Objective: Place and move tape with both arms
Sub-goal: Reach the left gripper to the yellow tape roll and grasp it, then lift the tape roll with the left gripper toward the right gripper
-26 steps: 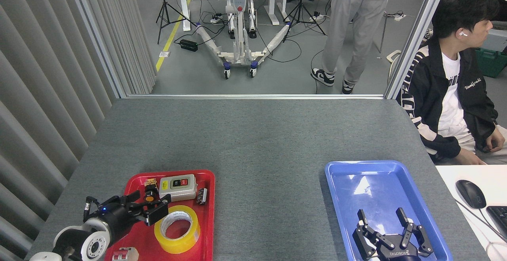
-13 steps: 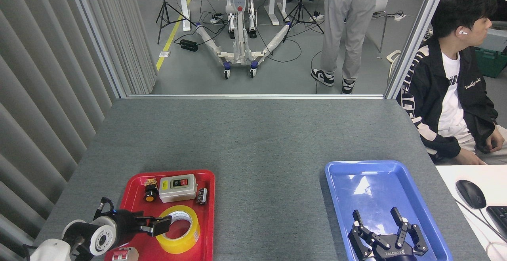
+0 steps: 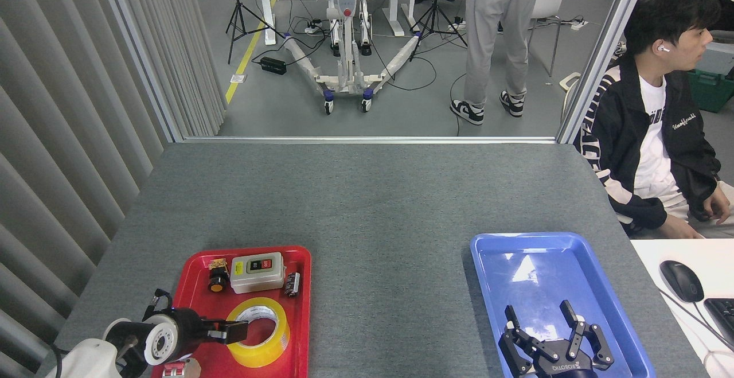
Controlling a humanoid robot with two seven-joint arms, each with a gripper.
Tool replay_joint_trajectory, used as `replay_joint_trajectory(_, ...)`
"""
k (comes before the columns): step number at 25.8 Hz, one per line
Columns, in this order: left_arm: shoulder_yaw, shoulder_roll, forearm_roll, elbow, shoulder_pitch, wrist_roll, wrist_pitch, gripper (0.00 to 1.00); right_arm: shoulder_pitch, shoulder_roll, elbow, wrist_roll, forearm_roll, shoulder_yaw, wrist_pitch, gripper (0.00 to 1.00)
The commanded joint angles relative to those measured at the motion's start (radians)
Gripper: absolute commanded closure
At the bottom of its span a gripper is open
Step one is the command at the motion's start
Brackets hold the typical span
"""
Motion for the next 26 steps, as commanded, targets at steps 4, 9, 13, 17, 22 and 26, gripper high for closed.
replay_joint_trajectory(4,-0.030,-0.008,-0.003,0.063,-0.027,0.000,0.001,0.10,0.006,0.000,-0.012,0.002,0.008,0.005,0.000,0.00)
replay_joint_trajectory(9,-0.032,-0.019,-0.003,0.069,-0.029,0.000,0.008,0.22,0.011,-0.007,-0.013,0.000,0.009,0.005,-0.003,0.00)
replay_joint_trajectory(13,-0.052,-0.028,-0.003,0.099,-0.049,0.000,0.007,0.23,0.011,0.003,-0.015,0.002,0.011,0.005,0.006,0.00)
replay_joint_trajectory(17,-0.082,-0.030,-0.005,0.127,-0.064,0.000,0.001,0.31,0.003,0.001,-0.015,0.005,0.011,0.002,0.008,0.00)
replay_joint_trajectory(22,-0.081,-0.030,-0.014,0.121,-0.066,-0.015,-0.050,0.64,0.011,-0.005,-0.010,0.003,0.011,-0.001,0.002,0.00)
replay_joint_trajectory(26,-0.072,-0.034,-0.015,0.118,-0.067,-0.015,-0.118,0.84,0.011,-0.003,-0.010,0.003,0.011,0.001,-0.002,0.00)
